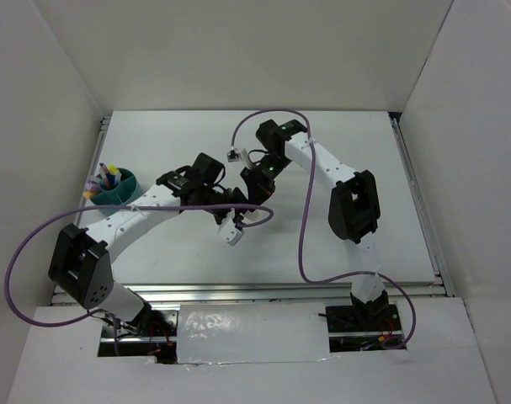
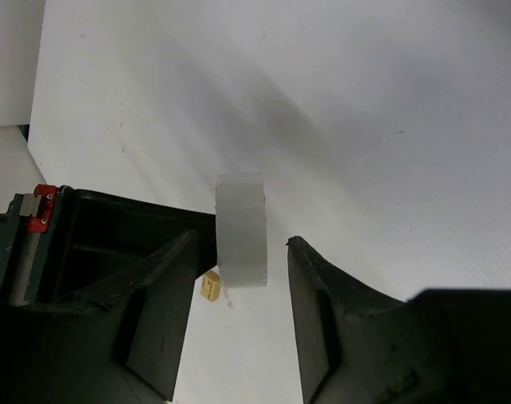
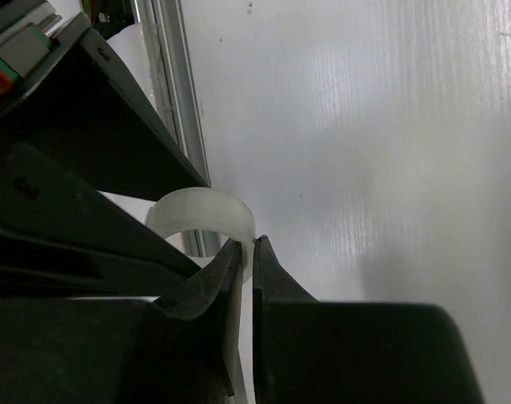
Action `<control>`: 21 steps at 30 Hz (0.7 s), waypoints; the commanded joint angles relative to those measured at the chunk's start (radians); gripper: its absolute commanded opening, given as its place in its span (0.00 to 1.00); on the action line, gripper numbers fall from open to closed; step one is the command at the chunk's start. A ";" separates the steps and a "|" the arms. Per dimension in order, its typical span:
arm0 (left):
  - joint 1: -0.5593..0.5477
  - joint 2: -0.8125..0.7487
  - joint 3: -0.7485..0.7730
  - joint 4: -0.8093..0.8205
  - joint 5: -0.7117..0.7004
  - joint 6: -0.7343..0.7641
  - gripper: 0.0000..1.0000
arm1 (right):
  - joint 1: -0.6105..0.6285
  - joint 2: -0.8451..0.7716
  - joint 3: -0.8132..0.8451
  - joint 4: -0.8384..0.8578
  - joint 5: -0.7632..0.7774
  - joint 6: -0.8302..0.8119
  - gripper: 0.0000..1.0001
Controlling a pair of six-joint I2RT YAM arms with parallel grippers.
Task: Sort the stationery into containers
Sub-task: Place the stationery in the storage box.
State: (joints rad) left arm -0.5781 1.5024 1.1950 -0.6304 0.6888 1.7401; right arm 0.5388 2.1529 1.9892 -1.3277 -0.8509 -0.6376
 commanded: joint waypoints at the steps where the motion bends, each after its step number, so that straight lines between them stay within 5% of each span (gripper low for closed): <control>1: 0.003 -0.004 -0.012 0.040 0.060 -0.042 0.58 | 0.009 -0.031 0.051 -0.116 -0.033 -0.013 0.00; 11: 0.001 -0.010 -0.028 0.070 0.046 -0.102 0.18 | 0.001 -0.027 0.060 -0.116 -0.039 -0.011 0.06; 14: 0.001 -0.025 -0.052 0.080 0.037 -0.105 0.15 | -0.011 -0.027 0.082 -0.116 -0.030 -0.002 0.22; 16: 0.006 -0.036 -0.061 0.057 0.035 -0.114 0.12 | -0.028 -0.027 0.114 -0.113 -0.017 0.009 0.45; 21: 0.026 -0.070 -0.087 0.011 0.048 -0.128 0.09 | -0.131 -0.031 0.223 -0.084 0.001 0.055 0.64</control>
State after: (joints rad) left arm -0.5701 1.4807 1.1233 -0.5838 0.6994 1.6344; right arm 0.4759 2.1529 2.1246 -1.3319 -0.8352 -0.6147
